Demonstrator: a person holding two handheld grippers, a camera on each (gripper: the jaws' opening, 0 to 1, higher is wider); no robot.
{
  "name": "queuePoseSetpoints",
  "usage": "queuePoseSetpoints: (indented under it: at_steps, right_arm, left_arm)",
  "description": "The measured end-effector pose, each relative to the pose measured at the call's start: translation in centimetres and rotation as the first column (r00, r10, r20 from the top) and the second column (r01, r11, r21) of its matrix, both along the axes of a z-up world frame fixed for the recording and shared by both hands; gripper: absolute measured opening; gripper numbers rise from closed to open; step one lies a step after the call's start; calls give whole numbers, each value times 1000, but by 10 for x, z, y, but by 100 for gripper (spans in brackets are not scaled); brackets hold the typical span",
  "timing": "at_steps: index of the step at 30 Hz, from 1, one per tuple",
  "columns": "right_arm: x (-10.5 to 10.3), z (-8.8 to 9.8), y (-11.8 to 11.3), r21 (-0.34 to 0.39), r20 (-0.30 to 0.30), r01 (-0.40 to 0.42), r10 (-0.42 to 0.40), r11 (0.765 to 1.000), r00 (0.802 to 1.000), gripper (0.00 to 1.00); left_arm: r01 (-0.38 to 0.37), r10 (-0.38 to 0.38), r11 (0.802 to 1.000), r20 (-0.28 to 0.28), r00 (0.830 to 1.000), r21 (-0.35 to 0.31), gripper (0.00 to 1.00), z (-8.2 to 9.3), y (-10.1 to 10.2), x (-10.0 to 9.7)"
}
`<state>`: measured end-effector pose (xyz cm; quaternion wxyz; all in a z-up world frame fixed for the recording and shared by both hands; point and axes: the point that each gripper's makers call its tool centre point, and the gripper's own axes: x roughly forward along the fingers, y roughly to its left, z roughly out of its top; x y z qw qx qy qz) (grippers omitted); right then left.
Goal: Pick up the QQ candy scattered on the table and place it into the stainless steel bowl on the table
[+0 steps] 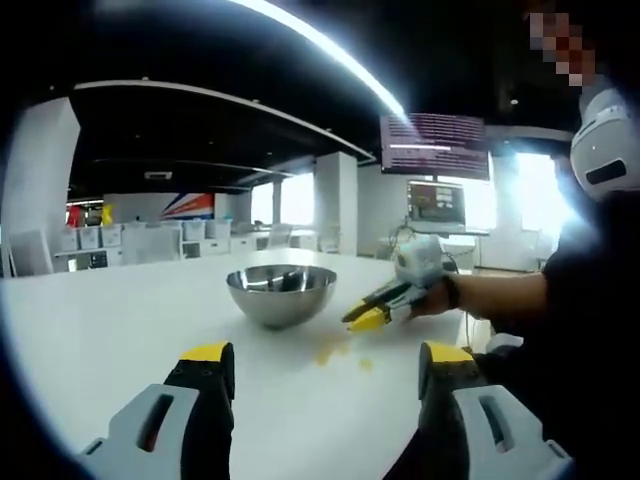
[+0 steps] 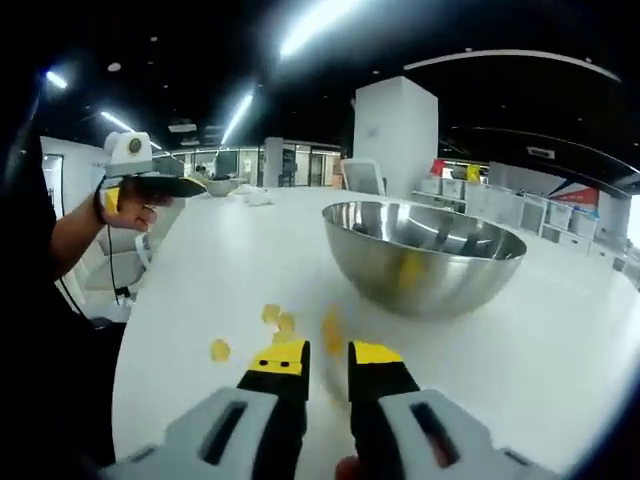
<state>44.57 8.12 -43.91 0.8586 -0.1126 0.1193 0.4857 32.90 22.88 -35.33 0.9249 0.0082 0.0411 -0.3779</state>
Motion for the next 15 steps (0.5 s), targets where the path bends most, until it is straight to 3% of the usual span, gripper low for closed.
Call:
queuePoseSetpoints:
  at_steps: [15]
  right_arm:
    - [13, -15, 10, -50, -12, -5, 5, 999, 1000, 14]
  left_arm:
    - [-12, 12, 1000, -3, 1000, -5, 76, -1, 5, 2]
